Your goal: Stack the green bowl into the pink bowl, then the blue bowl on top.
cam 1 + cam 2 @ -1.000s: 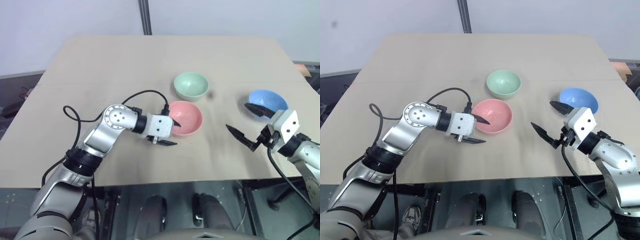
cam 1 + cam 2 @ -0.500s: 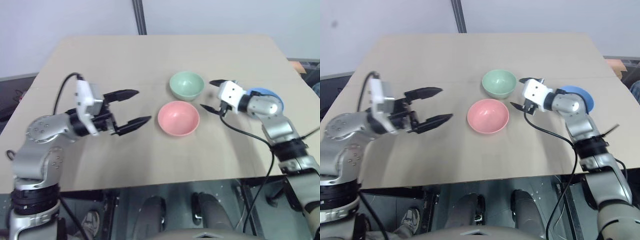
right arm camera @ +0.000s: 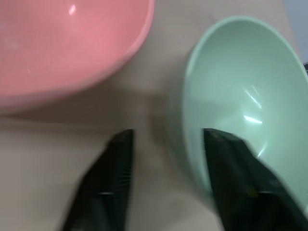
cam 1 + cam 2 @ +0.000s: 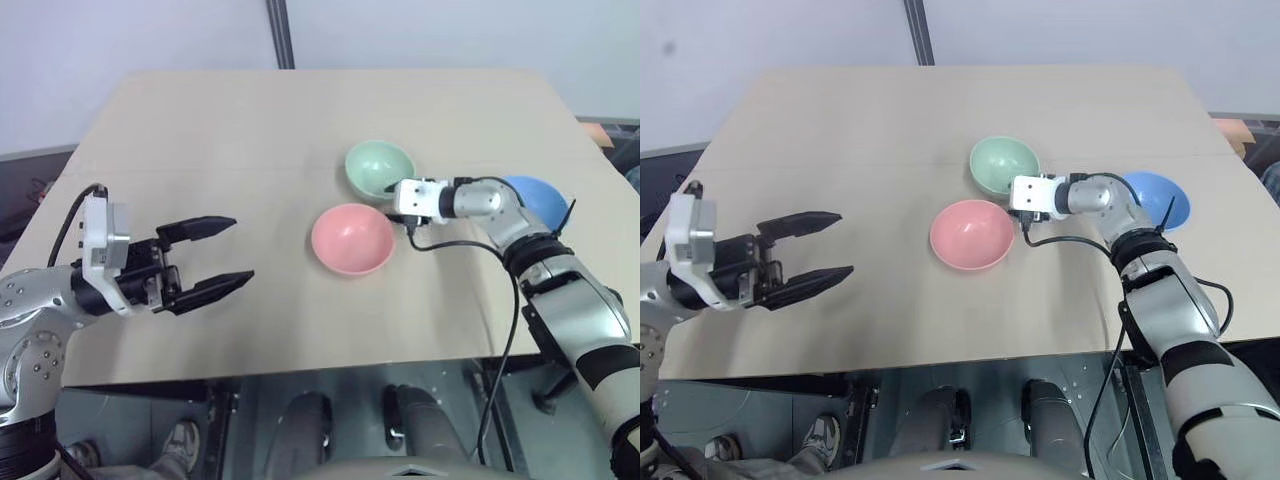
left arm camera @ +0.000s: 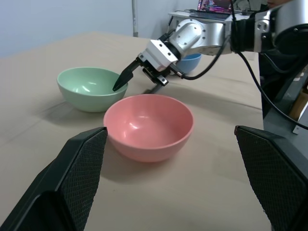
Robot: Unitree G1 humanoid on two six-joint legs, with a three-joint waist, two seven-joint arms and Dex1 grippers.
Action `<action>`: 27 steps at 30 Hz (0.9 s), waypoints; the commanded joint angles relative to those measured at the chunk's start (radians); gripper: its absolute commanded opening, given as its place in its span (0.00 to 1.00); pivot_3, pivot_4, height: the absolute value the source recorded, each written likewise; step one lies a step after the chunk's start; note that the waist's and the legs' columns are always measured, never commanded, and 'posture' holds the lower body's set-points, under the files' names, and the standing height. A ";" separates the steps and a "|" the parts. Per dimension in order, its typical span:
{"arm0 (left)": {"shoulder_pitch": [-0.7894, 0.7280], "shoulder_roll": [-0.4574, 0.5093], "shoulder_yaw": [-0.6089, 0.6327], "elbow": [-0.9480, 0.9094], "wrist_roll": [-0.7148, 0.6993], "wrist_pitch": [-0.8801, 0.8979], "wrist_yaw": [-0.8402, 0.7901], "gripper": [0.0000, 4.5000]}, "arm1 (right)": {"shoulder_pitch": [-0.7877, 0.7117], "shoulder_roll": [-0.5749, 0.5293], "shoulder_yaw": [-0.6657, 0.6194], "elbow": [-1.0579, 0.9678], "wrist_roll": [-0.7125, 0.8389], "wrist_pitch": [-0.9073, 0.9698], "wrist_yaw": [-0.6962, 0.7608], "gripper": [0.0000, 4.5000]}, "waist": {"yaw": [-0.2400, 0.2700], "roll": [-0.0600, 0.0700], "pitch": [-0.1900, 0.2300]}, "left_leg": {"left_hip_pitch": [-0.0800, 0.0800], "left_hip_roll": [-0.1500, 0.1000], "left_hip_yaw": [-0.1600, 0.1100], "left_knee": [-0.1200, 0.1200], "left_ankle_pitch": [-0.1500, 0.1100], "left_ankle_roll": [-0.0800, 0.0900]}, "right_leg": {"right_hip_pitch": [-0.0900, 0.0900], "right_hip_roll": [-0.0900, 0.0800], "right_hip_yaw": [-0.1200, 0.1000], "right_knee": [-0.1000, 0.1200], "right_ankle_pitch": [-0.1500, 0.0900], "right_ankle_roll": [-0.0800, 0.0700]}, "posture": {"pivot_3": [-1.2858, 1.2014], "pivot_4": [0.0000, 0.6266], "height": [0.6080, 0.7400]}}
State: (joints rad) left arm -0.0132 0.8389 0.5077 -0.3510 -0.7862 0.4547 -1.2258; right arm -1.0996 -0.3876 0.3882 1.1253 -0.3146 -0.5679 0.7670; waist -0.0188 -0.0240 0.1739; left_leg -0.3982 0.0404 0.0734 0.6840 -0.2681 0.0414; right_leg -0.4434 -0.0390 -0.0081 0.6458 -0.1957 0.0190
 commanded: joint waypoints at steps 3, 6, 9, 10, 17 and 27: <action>0.006 -0.009 0.019 -0.034 -0.031 -0.029 0.005 1.00 | -0.052 -0.008 0.000 0.026 -0.052 -0.059 -0.079 0.00 | -0.001 0.000 0.000 | 0.000 0.000 0.000 0.000 0.000 0.000 | 0.000 0.000 0.000 0.001 0.000 0.000 | 0.52 0.24 1.00; 0.000 -0.019 -0.003 -0.021 -0.009 -0.049 0.009 1.00 | -0.057 -0.017 -0.001 0.025 -0.075 -0.079 -0.112 0.00 | -0.002 0.000 0.000 | 0.000 0.000 0.000 0.000 0.000 0.000 | 0.000 0.000 0.001 0.001 0.000 0.000 | 0.52 0.24 1.00; -0.014 -0.033 -0.024 0.006 0.007 -0.072 0.015 1.00 | -0.057 -0.037 -0.025 0.002 -0.061 -0.105 -0.105 0.00 | -0.001 0.000 0.000 | 0.000 0.000 0.000 0.000 0.000 0.000 | 0.000 0.000 0.001 0.001 0.000 0.000 | 0.52 0.24 1.00; -0.023 -0.039 -0.031 0.016 0.009 -0.077 0.021 1.00 | -0.050 -0.043 -0.049 -0.027 -0.016 -0.118 -0.058 0.00 | 0.000 0.000 0.000 | 0.000 0.000 0.000 0.000 0.000 0.000 | 0.000 0.000 0.001 0.001 0.000 0.000 | 0.52 0.24 1.00; -0.086 -0.051 -0.077 0.118 0.048 -0.123 0.017 1.00 | 0.203 -0.158 -0.123 -0.794 0.435 0.262 0.410 0.00 | 0.005 0.001 0.000 | 0.000 0.001 -0.001 -0.001 -0.001 0.002 | 0.000 0.000 -0.001 0.000 0.002 0.003 | 0.52 0.24 1.00; -0.159 -0.068 -0.141 0.203 0.074 -0.167 -0.003 1.00 | 0.370 -0.154 -0.051 -1.160 0.415 0.635 0.362 0.00 | 0.006 0.001 0.000 | 0.001 0.001 0.000 0.000 -0.002 0.004 | 0.000 0.000 -0.002 0.002 0.000 0.000 | 0.52 0.24 1.00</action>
State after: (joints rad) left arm -0.1501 0.7732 0.3707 -0.1458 -0.7099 0.3101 -1.2210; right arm -0.7313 -0.5590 0.3343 -0.0118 0.1120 0.0413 1.1561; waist -0.0129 -0.0232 0.1743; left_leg -0.3970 0.0409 0.0730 0.6839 -0.2704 0.0450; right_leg -0.4435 -0.0386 -0.0098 0.6477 -0.1959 0.0187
